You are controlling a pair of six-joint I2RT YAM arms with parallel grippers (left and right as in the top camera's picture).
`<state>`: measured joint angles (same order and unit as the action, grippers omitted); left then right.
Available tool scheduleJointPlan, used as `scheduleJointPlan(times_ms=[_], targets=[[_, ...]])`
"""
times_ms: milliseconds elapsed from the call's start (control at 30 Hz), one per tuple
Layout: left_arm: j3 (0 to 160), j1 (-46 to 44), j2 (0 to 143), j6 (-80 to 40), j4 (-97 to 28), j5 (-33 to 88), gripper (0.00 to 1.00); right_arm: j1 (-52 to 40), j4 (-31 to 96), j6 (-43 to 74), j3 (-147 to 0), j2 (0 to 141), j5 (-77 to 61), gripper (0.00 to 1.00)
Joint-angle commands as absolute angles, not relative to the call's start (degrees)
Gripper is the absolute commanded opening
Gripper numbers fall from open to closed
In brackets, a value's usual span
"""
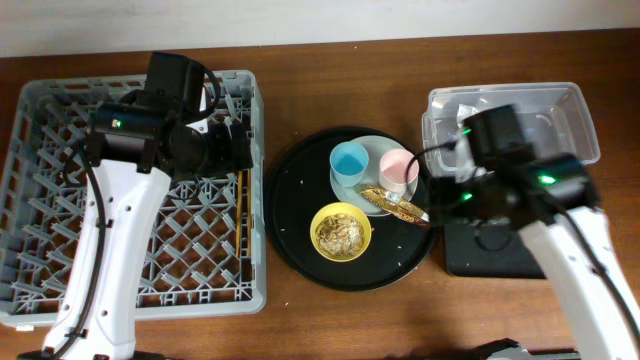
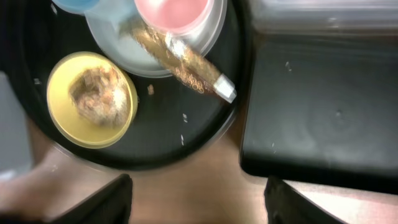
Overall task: Sort waste into correct bins and load items into the dishwasher rack
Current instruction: 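Carry tissue and wrapper right and drop them into the clear bin, then grasp the rim of the yellow bowl with the right gripper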
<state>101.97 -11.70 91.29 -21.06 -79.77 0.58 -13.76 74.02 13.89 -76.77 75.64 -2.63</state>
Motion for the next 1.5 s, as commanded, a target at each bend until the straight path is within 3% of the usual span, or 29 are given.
scheduleJointPlan(times_ms=[0,233,400,433,467,500,600,767,967,1067,1100,1133,1167,1200,1267,1367,1467], targets=[[102.43,-11.51,90.72,-21.82,-79.81,0.16,0.99,-17.37,65.58,5.21,-65.41,77.93,-1.93,0.66],[102.43,-11.44,90.72,-21.85,-79.81,0.16,0.99,-19.22,44.21,-4.29,-57.39,97.32,4.86,0.71],[102.43,-11.44,90.72,-21.85,-79.81,0.16,0.99,-19.22,44.31,-7.62,-58.5,99.33,-0.01,0.59],[102.43,-11.44,90.72,-21.85,-79.81,0.16,0.99,-19.22,45.41,-7.73,-59.9,98.21,-2.44,0.36],[102.43,-11.44,90.72,-21.85,-79.81,0.16,0.99,-19.22,47.33,-7.73,-61.36,97.49,-3.27,0.24],[102.43,-11.44,90.72,-21.82,-79.81,0.16,0.99,-19.22,49.17,-7.73,-62.33,97.03,-3.27,0.17],[102.43,-11.44,90.72,-21.85,-79.81,0.16,0.99,-19.22,58.87,-7.7,-68.86,96.01,-3.31,0.1],[102.43,-11.44,90.72,-21.82,-79.81,0.16,0.99,-17.34,60.71,-4.45,-81.89,91.09,-0.43,0.04],[102.43,-11.44,90.72,-21.85,-79.81,0.16,0.99,-0.05,44.36,19.18,-81.91,94.19,3.68,0.04],[102.43,-11.44,90.72,-21.85,-79.79,0.16,0.99,5.96,43.7,20.05,-81.56,98.56,3.38,0.04],[102.43,-11.44,90.72,-21.85,-79.81,0.16,0.99,6.87,43.38,20.03,-81.56,99.85,3.11,0.13],[102.43,-11.44,90.74,-21.82,-79.81,0.16,0.99,7.29,42.83,20.01,-81.56,100.64,3.09,0.47],[102.43,-11.44,90.72,-21.85,-79.81,0.16,0.99,7.66,42.54,19.97,-81.73,100.55,3.07,0.59],[102.43,-11.44,90.72,-21.85,-79.81,0.16,0.99,7.9,43.18,19.49,-82.48,99.92,2.13,0.81],[102.43,-11.44,90.72,-21.85,-79.81,0.16,0.99,7.68,45.56,15.33,-83.92,95.48,-6.66,0.94],[102.43,-11.44,90.72,-21.82,-79.81,0.16,0.99,4.82,52.47,15.25,-83.99,84.97,-17.23,0.95],[102.43,-11.44,90.72,-21.85,-79.81,0.16,0.99,-7.01,64.4,15.25,-83.9,77.21,-23.57,0.91]])
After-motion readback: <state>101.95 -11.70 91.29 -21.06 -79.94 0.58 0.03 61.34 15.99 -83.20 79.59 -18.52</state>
